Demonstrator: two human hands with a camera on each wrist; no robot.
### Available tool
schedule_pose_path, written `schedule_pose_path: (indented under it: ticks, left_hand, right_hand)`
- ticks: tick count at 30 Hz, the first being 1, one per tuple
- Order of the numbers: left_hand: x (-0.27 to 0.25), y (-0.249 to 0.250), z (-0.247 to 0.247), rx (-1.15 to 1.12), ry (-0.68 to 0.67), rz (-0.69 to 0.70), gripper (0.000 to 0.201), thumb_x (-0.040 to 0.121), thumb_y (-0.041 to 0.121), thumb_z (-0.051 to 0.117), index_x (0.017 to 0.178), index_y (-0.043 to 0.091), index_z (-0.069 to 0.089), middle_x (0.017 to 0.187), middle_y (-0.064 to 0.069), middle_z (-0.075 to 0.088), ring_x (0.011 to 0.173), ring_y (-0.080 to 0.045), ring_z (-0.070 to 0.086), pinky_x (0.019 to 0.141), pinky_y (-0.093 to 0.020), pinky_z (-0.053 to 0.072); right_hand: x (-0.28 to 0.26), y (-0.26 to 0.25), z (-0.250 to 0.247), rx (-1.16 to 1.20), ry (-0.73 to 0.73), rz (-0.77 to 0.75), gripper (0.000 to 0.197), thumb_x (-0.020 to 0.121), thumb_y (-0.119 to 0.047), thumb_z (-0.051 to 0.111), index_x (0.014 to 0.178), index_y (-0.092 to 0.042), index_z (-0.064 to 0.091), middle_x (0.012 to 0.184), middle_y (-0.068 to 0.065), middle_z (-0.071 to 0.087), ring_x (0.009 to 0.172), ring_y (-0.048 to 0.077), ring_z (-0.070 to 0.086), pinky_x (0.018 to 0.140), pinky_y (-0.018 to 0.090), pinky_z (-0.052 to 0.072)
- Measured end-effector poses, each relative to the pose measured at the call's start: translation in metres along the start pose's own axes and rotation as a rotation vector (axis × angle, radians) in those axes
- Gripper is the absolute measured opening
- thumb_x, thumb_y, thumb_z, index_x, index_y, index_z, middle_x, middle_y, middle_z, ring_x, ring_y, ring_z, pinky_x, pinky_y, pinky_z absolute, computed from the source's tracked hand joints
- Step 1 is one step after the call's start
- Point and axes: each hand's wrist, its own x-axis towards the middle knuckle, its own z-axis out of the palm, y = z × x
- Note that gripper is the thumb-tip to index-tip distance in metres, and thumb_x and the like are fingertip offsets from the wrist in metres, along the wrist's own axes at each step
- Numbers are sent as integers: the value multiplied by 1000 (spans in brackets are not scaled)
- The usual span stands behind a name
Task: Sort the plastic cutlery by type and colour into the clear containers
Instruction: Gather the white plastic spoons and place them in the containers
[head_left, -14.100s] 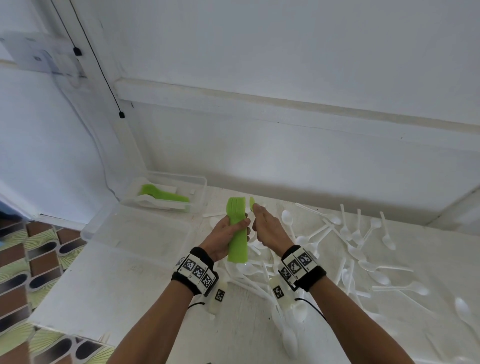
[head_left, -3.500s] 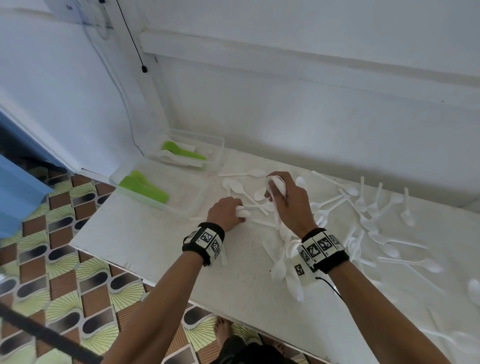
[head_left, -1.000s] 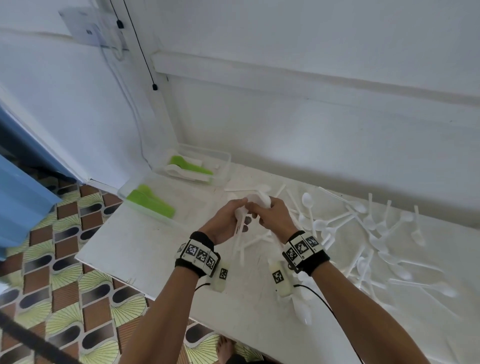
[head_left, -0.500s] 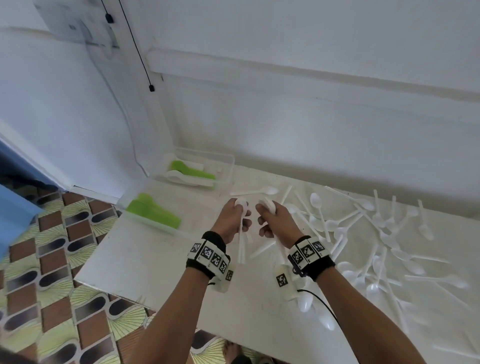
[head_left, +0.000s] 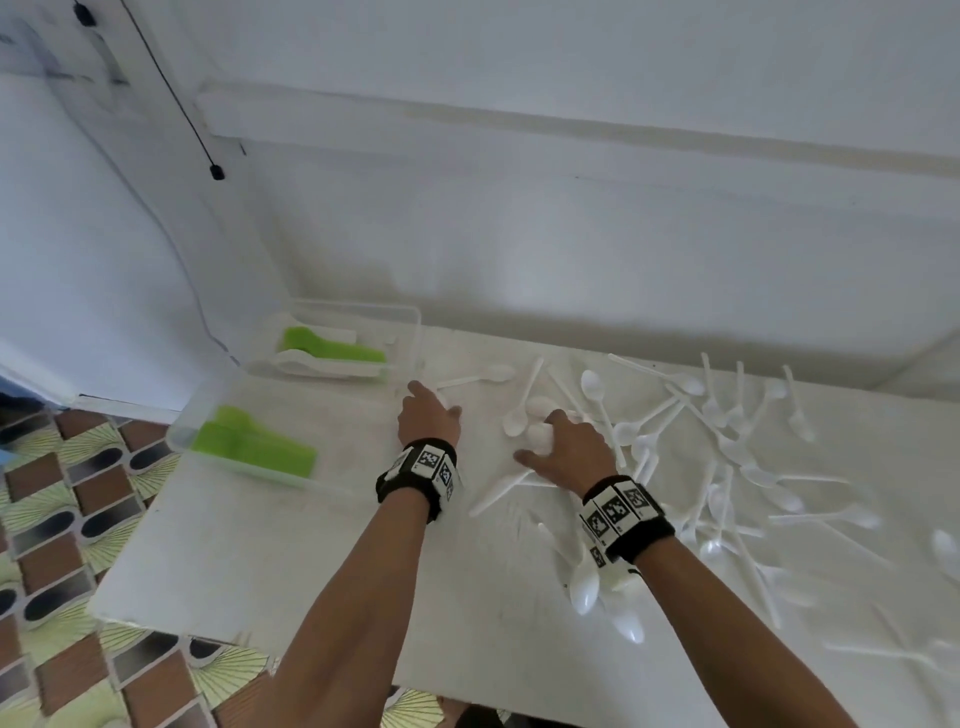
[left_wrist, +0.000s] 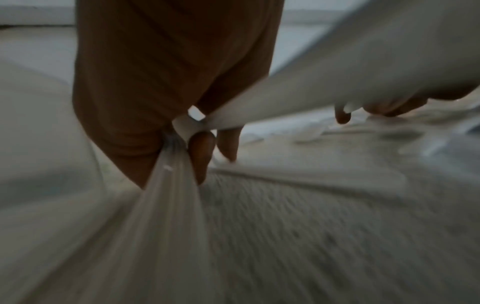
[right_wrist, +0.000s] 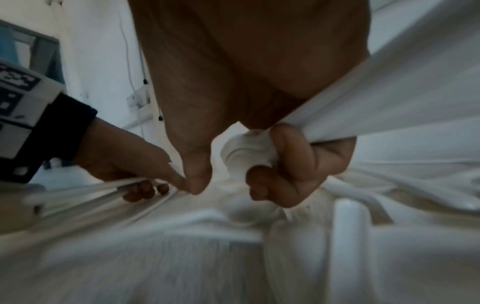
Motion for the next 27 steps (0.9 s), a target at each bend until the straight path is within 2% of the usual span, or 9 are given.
schedule_pose_path:
  ticks: [2,7,11,14,18,20,22,25,27]
  left_hand:
    - [-2,-1,5,-62,49,-25,78,92,34,71,145,-3,26,142,-22,47,128,-41,51,101,-45,44]
    - [-3,3,4,18,51,-25,47,96,13,57,136,-6,40,139,-24,48,127,-41,50,102,-43,41]
    - [-7,-6,-2,43,39,-30,41,97,24,55,128,-3,52,133,-26,51,123,-42,50,99,-41,42]
    - [-9,-4,-8,-19,43,15,42,98,33,53,122,-2,55,121,-27,57,115,-43,53,95,-43,44]
    - [2,22,-11,-243,-22,95,33,95,34,48,105,2,50,98,-23,67,91,-42,68,82,-48,57]
    - [4,45,-13,-389,-84,110,23,99,19,48,113,1,45,95,-23,67,69,-37,71,63,-45,62]
    - [10,65,-14,-442,-119,107,31,100,17,52,125,1,43,98,-19,64,57,-27,67,53,-35,58]
    - [23,88,-3,-320,-143,148,39,97,34,60,121,4,55,102,-15,62,65,-29,64,55,-32,52]
    - [28,95,3,-314,-168,162,32,96,31,61,112,3,60,102,-19,65,74,-35,68,60,-41,59]
  right_hand:
    - [-6,4,7,-12,4,20,72,78,-64,72,125,-16,49,111,5,64,104,27,64,75,32,45]
    - [-5,2,9,102,5,24,46,77,-36,75,110,-11,54,99,8,64,95,29,65,79,40,55]
    - [-6,6,-6,223,-46,57,42,82,-38,74,102,-8,53,93,2,57,88,24,59,64,29,41]
    - [-5,15,-22,462,-54,59,30,80,-36,68,86,-8,59,80,4,66,81,27,67,69,36,54]
    - [-7,24,-46,887,-72,95,21,90,-20,61,108,-9,58,90,8,72,72,26,77,76,52,63]
    - [-11,28,-56,1041,-94,53,30,93,-6,59,121,-10,48,95,12,71,72,30,76,70,45,63]
    - [-11,35,-58,1009,-39,21,38,88,0,62,121,-12,47,77,11,72,62,23,71,60,33,58]
    - [-10,42,-58,937,36,23,26,86,0,61,109,-11,55,73,10,67,51,15,62,54,26,49]
    - [-10,46,-61,941,62,32,23,89,-3,58,110,-11,57,77,10,66,51,13,63,52,23,48]
